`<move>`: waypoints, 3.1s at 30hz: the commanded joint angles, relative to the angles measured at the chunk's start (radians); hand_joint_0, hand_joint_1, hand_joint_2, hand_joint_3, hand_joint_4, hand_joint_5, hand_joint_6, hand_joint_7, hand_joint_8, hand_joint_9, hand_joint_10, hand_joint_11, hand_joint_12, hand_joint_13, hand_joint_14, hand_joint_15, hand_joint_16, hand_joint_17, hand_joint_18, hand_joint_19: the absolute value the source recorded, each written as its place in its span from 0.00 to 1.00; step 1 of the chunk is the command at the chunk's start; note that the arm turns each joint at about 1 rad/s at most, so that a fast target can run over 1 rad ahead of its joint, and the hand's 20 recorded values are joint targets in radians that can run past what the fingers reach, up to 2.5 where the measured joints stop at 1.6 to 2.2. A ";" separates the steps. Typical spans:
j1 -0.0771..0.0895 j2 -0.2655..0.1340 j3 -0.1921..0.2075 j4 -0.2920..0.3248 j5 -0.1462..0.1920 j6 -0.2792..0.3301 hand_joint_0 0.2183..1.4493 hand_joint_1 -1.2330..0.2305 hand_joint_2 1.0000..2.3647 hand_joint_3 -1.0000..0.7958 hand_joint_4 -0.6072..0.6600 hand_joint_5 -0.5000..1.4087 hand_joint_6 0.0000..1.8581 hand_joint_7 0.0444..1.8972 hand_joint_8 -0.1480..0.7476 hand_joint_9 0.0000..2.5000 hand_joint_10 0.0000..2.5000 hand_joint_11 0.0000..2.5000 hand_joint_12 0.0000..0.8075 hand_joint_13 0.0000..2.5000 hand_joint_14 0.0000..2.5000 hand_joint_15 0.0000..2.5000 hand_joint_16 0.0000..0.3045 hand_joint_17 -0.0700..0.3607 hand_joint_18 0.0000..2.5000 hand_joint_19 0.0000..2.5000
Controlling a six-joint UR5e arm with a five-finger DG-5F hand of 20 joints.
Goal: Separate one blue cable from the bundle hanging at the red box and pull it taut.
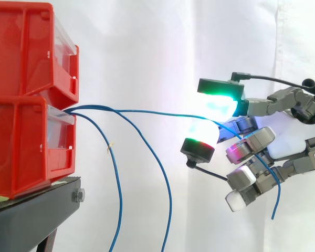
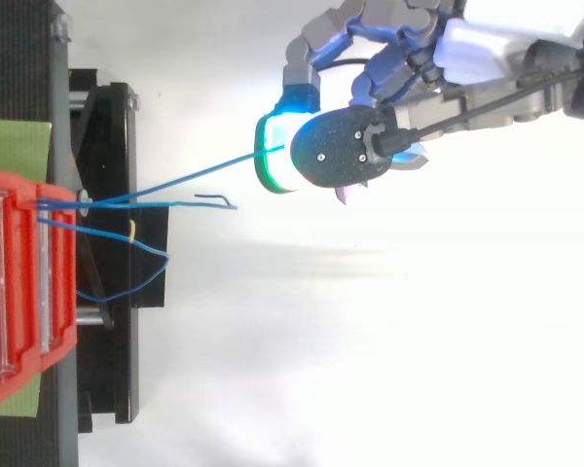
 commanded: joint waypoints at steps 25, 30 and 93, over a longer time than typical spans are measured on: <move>0.001 0.000 -0.001 -0.001 0.002 0.000 0.36 0.39 0.01 0.36 0.42 0.15 0.50 0.52 0.43 0.36 0.34 0.58 0.41 0.38 0.01 0.35 0.13 0.37 0.26 0.22; 0.000 0.000 0.001 -0.001 0.002 0.000 0.38 0.38 0.01 0.34 0.38 0.14 0.50 0.52 0.42 0.36 0.34 0.58 0.41 0.39 0.01 0.35 0.13 0.37 0.26 0.22; 0.000 0.000 -0.001 -0.001 0.003 0.000 0.37 0.38 0.01 0.39 0.33 0.15 0.50 0.55 0.41 0.38 0.34 0.58 0.40 0.39 0.01 0.34 0.13 0.36 0.26 0.22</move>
